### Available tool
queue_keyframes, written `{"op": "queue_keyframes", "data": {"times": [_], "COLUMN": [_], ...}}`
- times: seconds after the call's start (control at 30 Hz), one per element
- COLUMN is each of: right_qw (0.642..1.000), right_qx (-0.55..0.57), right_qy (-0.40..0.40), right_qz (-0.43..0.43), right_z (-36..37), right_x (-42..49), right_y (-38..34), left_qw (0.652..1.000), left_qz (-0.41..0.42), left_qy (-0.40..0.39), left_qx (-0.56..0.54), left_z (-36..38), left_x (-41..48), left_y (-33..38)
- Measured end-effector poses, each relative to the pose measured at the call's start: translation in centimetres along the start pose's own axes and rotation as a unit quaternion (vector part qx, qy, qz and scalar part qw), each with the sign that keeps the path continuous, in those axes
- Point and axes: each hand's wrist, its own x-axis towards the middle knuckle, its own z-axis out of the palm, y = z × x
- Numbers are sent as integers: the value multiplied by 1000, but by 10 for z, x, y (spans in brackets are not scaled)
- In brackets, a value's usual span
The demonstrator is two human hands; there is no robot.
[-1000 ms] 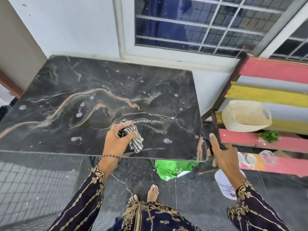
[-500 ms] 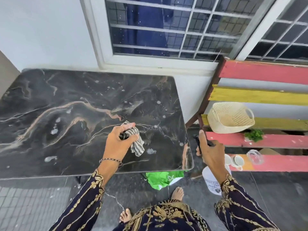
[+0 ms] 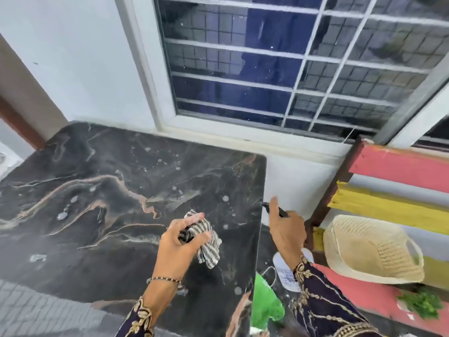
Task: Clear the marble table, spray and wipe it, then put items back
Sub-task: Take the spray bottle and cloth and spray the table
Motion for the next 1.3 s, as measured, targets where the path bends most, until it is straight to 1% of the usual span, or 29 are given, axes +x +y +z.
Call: {"op": "queue_keyframes", "data": {"times": [0.13, 0.27, 0.37, 0.43, 0.63, 0.77, 0.83, 0.9, 1.0, 1.1, 1.13, 1.2, 1.3], "right_qw": [998, 995, 998, 998, 986, 984, 988, 993, 996, 997, 996, 994, 991], "right_qx": [38, 67, 34, 31, 137, 161, 144, 103, 40, -71, -90, -99, -109], "right_qy": [-45, -65, -44, -46, -86, -69, -38, -11, 6, 15, 15, 15, 0], "right_qz": [-33, -32, -19, -13, -28, -44, -44, -56, -83, -33, -14, 32, 80], "right_z": [4, 8, 7, 8, -13, -40, -55, -71, -93, -109, -110, -108, -95], "right_x": [55, 98, 121, 134, 145, 157, 166, 179, 205, 227, 230, 233, 232], "right_y": [-6, -22, -30, -29, -1, 37, 60, 88, 142, 199, 215, 243, 268], "left_qw": [999, 999, 999, 1000, 999, 997, 995, 992, 987, 980, 978, 976, 970], "left_qz": [-7, -9, -4, -4, 9, 12, 4, -4, -13, -25, -25, -26, -31], "left_qy": [32, 44, 35, 27, -28, -61, -73, -96, -120, -137, -141, -149, -162], "left_qx": [-6, -12, -16, -13, 14, 55, 67, 79, 109, 142, 151, 157, 177], "left_z": [40, 69, 86, 98, 151, 200, 224, 248, 279, 306, 311, 325, 340], "left_x": [5, 12, 19, 25, 45, 59, 65, 68, 70, 70, 71, 73, 79], "left_y": [11, 18, 18, 19, 27, 25, 21, 14, 1, -14, -18, -27, -39]}}
